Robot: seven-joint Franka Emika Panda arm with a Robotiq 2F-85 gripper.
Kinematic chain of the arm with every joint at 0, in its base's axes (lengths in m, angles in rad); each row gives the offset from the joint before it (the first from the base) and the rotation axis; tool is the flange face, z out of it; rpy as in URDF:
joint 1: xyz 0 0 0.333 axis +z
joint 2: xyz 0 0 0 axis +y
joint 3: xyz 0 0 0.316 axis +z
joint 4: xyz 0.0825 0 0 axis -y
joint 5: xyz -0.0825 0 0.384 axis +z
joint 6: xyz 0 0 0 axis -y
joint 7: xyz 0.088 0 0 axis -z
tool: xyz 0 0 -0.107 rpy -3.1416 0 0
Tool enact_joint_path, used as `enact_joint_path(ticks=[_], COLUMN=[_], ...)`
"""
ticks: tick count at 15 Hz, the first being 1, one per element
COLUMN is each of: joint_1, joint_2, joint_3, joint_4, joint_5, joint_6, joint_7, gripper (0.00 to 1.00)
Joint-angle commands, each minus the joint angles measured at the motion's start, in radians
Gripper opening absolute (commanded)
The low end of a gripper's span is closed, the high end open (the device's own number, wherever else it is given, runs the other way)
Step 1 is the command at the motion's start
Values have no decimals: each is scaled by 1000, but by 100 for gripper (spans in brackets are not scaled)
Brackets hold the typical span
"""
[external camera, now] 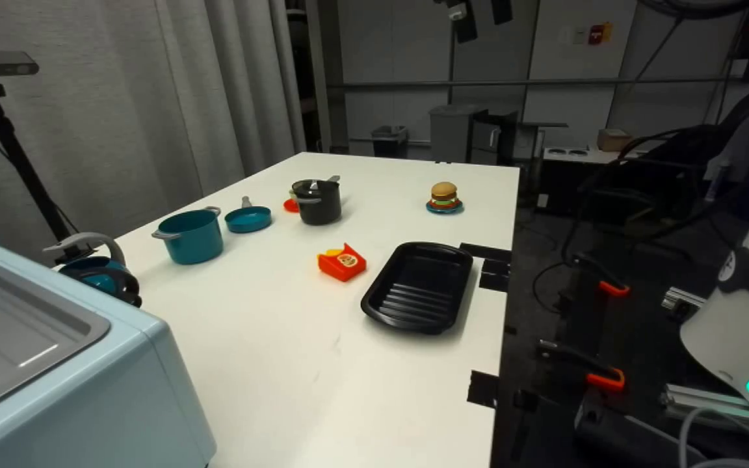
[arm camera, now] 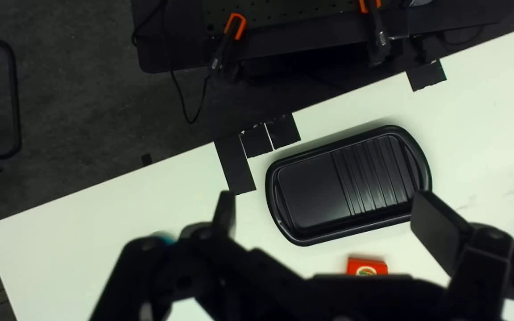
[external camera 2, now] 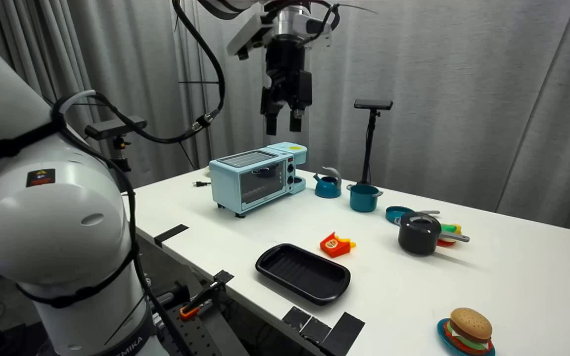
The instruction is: Move the lid from the black pot to the pan
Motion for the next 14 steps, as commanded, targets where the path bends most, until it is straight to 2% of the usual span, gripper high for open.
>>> enact_joint_path(ticks=[1, 14], joint_1=[20, 24], joint_2=[2, 9], joint_3=[-16, -21], joint_4=[2, 9], joint_5=[-6, 12], joint_6=[-3, -26], joint_7=[7, 4], gripper=[100, 100])
